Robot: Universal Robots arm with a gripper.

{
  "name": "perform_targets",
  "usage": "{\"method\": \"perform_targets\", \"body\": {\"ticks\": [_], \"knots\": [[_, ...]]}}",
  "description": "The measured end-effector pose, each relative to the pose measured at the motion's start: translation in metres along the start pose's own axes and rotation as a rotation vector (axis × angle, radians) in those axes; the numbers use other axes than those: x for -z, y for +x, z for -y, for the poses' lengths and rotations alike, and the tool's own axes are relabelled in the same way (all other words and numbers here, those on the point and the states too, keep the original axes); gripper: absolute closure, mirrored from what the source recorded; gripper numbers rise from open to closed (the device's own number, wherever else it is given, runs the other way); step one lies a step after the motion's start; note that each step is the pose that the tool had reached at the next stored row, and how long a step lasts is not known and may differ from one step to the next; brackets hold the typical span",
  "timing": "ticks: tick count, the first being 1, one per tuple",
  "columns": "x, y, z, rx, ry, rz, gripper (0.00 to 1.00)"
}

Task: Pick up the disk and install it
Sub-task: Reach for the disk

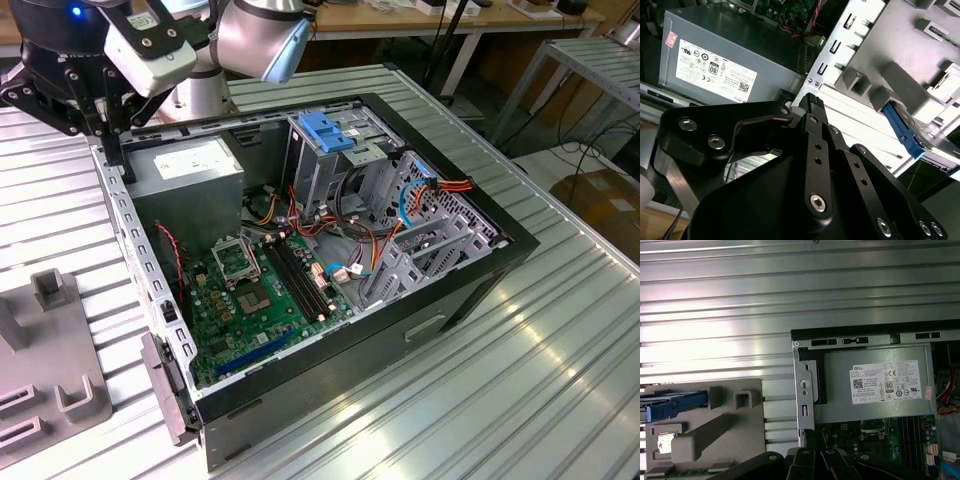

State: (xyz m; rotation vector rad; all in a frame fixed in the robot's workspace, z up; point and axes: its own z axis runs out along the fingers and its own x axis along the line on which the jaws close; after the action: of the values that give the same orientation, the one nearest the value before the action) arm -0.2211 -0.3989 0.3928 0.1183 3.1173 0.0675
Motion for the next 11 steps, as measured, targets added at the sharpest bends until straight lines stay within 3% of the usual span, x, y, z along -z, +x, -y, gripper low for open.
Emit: {"method": "perform_targets", "body": {"ticks": [11], "knots": [[0.0002,0.0104,0.0008,0.000,0.0000,0.0000,0.90]]}}
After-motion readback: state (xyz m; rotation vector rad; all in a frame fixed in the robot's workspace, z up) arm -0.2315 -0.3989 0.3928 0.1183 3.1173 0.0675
